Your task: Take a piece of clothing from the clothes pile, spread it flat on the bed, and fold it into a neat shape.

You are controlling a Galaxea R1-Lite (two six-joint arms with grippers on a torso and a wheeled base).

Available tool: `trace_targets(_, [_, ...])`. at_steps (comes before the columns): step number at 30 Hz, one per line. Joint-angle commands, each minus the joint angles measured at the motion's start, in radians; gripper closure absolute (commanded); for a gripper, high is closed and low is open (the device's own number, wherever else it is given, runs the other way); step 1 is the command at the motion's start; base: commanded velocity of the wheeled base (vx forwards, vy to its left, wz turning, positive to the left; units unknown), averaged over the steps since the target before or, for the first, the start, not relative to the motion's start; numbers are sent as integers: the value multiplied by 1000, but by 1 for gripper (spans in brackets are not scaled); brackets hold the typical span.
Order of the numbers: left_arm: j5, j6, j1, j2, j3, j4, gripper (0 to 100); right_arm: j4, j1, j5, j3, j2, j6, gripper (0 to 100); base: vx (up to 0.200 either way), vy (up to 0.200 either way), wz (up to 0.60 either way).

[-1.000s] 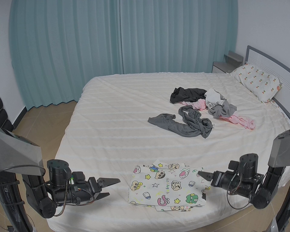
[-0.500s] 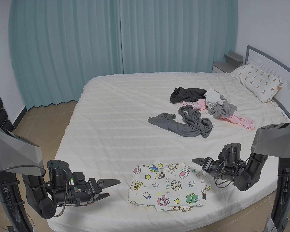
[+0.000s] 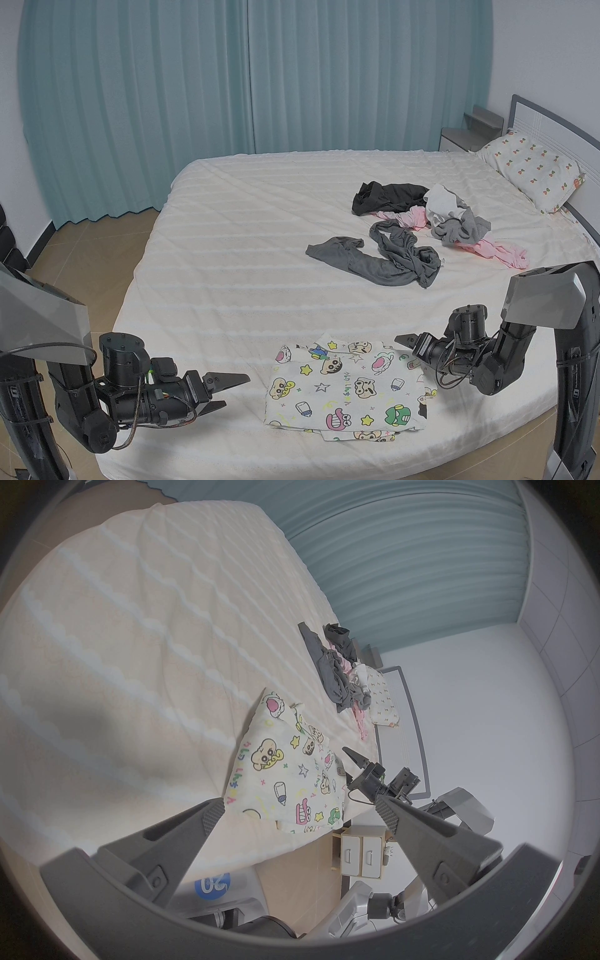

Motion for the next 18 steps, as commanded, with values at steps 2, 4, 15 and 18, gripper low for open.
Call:
trace_targets(2, [0,-1,1,4,-1,-1,0,-2,3,0,-10,12,-1,0,0,0,0])
trace_targets(4, [0,-1,0,4,-1,-1,0,-3,7,0,-8,12,-1,0,0,0,0])
trace_targets(15, [0,1,0,4,-1,-1,0,-5,23,2,24,6,-36,0,0,0,0])
trace_targets(18, [0,1,0,4,-1,-1,0,-5,23,3,24,7,-39,0,0,0,0])
